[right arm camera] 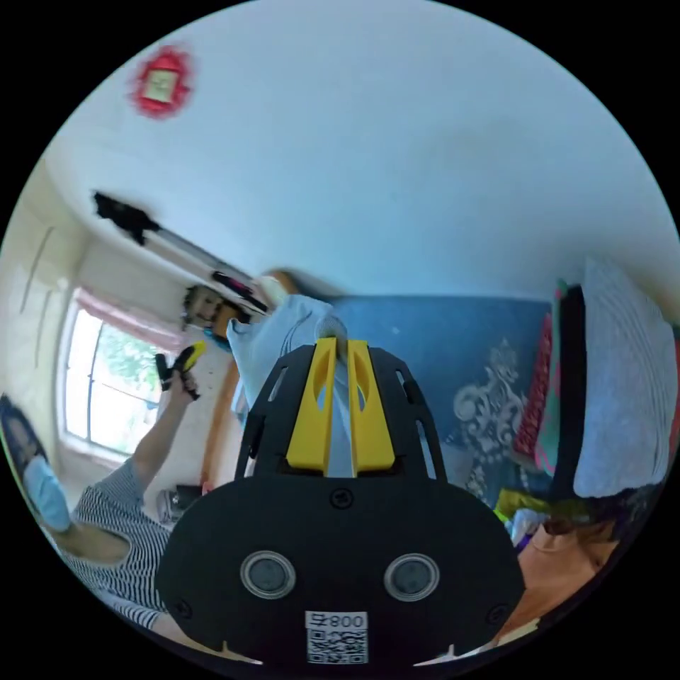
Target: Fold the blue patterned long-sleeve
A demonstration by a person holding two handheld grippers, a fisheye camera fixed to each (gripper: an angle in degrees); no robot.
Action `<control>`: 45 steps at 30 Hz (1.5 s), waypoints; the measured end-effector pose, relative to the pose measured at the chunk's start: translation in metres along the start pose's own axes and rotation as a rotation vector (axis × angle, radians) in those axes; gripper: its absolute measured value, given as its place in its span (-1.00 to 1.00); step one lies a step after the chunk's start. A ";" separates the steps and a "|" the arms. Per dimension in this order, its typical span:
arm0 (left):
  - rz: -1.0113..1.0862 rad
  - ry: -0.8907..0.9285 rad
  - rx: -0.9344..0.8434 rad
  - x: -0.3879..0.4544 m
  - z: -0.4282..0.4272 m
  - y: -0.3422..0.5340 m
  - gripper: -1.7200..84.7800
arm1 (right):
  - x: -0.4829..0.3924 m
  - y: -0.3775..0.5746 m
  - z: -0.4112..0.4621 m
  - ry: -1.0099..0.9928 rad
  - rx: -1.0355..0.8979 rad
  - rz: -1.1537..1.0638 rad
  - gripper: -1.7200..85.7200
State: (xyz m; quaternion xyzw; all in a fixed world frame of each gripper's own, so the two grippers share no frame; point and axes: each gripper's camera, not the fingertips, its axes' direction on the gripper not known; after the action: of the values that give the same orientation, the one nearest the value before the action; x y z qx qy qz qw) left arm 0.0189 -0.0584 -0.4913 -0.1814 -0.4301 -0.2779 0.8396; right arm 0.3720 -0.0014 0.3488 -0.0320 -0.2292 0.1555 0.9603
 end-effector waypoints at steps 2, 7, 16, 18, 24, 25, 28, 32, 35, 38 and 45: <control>-0.053 -0.028 -0.047 -0.021 0.032 0.014 -0.81 | 0.026 0.019 0.084 0.120 -0.102 0.093 -0.95; -0.216 -0.107 -0.328 -0.070 0.113 0.089 -0.78 | 0.068 0.114 0.175 0.154 -0.138 0.236 -0.91; -0.445 -0.290 -0.371 -0.093 0.167 0.126 -0.72 | 0.006 0.207 0.247 0.248 -0.154 0.287 -0.82; -0.443 -0.292 -0.379 -0.085 0.193 0.113 -0.72 | -0.015 0.211 0.259 0.248 -0.159 0.288 -0.81; -0.312 -0.453 -0.520 -0.054 0.267 0.080 -0.83 | -0.117 0.232 0.308 0.261 -0.230 0.186 -0.82; -0.304 -0.452 -0.527 -0.052 0.272 0.078 -0.84 | -0.139 0.241 0.321 0.284 -0.255 0.156 -0.82; -0.295 -0.405 -0.530 -0.040 0.286 0.062 -0.88 | -0.179 0.266 0.349 0.282 -0.309 0.136 -0.82; -0.195 -0.576 -0.405 -0.016 0.265 0.013 -0.90 | -0.223 0.290 0.356 0.238 -0.305 0.153 -0.83; -0.272 -0.750 -0.229 -0.018 0.229 -0.017 -0.90 | -0.254 0.297 0.345 0.263 -0.273 0.148 -0.83; -0.389 -0.786 -0.139 -0.027 0.221 -0.019 -0.89 | -0.279 0.294 0.326 0.303 -0.213 0.165 -0.83; -0.351 -0.376 -0.243 -0.015 0.348 0.033 -0.86 | -0.329 0.244 0.305 0.473 -0.118 0.161 -0.80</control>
State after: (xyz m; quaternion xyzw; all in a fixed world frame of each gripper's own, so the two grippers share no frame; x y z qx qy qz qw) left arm -0.1840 0.1610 -0.3092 -0.2517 -0.5667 -0.4300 0.6562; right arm -0.1134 0.1242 0.4475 -0.1418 -0.0035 0.2060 0.9682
